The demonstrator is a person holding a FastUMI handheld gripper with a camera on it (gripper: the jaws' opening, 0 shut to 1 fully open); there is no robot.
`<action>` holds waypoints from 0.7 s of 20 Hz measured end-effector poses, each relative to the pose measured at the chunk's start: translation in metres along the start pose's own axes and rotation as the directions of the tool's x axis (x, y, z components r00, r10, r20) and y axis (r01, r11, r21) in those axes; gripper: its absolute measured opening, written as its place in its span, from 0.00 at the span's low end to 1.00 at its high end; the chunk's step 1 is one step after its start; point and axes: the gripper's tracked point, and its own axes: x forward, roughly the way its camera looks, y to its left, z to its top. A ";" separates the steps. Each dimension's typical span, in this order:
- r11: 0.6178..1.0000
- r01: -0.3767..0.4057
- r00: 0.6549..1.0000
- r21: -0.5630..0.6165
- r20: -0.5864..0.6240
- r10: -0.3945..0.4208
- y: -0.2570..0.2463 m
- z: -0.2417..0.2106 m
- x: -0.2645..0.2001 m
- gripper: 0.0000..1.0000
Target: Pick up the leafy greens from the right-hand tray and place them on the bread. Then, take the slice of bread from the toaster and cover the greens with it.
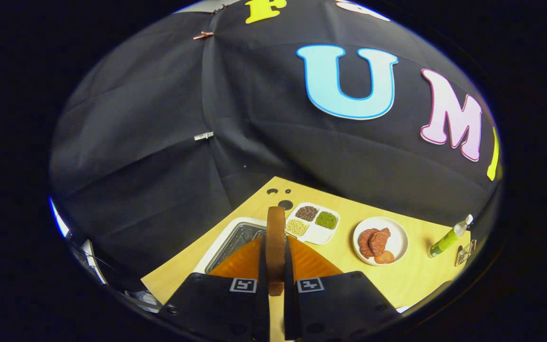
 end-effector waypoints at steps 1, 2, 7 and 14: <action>1.000 -0.005 1.000 0.024 0.006 0.005 -0.004 0.001 -0.007 0.16; 0.999 -0.005 1.000 0.046 0.007 0.005 -0.010 0.001 -0.013 0.16; 0.991 0.023 1.000 0.128 -0.020 -0.021 -0.051 -0.031 -0.031 0.16; 0.973 0.047 0.992 0.226 -0.122 -0.020 -0.088 -0.112 -0.041 0.16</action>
